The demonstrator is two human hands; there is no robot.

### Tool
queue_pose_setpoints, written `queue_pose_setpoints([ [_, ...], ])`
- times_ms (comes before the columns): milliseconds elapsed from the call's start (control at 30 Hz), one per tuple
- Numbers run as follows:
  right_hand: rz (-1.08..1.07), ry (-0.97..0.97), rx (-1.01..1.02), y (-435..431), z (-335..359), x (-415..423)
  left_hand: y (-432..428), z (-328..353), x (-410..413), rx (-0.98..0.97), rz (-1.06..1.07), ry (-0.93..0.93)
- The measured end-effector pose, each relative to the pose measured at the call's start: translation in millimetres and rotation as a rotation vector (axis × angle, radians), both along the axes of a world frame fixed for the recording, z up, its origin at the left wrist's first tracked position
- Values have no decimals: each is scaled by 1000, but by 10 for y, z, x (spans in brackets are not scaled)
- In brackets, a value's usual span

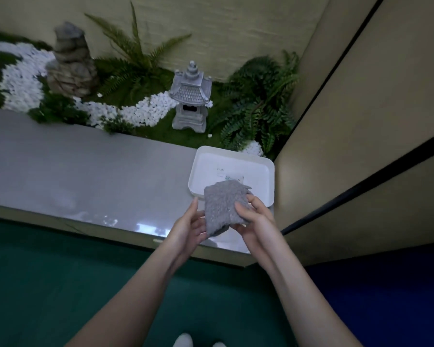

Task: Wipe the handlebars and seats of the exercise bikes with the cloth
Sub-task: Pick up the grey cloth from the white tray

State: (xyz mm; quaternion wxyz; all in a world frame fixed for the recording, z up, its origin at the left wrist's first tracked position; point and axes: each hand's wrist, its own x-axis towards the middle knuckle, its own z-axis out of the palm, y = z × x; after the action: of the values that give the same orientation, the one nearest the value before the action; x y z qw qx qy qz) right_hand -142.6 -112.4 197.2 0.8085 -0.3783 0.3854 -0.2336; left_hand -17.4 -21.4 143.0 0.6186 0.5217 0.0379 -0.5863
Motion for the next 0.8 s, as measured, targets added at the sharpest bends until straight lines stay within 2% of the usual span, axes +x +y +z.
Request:
queue_pose_setpoints([
  [100,8,-45,36,156,158,-155,61,255,-101,-117,41,-8],
  [233,-14,-111,122,337,288,-375,152,552,-174,-132,95,-89],
  [400,-68,-238,458,636,307,-459,295,963,-228,-204,67,-192],
  [467,-63,-251,523,761,307,-366,396,1140,-230,-244,40,-212],
  [700,46,-339,536,986,478,22,804,1480,-144,-298,68,-235],
  [800,128,-273,526,1011,515,96,973,1502,-84,-291,87,-235],
])
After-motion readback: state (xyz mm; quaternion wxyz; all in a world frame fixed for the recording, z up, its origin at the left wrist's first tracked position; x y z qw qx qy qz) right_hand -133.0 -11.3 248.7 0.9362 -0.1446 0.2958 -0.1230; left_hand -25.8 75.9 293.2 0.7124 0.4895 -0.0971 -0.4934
